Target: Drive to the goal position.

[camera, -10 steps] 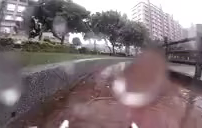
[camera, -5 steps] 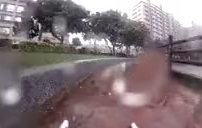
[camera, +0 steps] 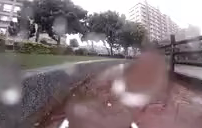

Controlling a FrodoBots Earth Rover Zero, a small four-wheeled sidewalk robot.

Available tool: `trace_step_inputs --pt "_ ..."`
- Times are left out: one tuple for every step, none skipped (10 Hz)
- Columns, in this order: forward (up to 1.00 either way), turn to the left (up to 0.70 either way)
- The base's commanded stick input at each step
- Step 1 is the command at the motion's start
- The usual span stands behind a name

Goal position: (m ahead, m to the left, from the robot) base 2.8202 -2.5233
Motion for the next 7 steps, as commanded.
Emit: trace_step_inputs --pt "0.7 0.0" --pt "0.7 -0.02" --pt "0.7 -0.27" --pt "0.7 -0.27" --pt "0.7 0.0" --pt "0.7 0.0" --pt "0.7 0.0"
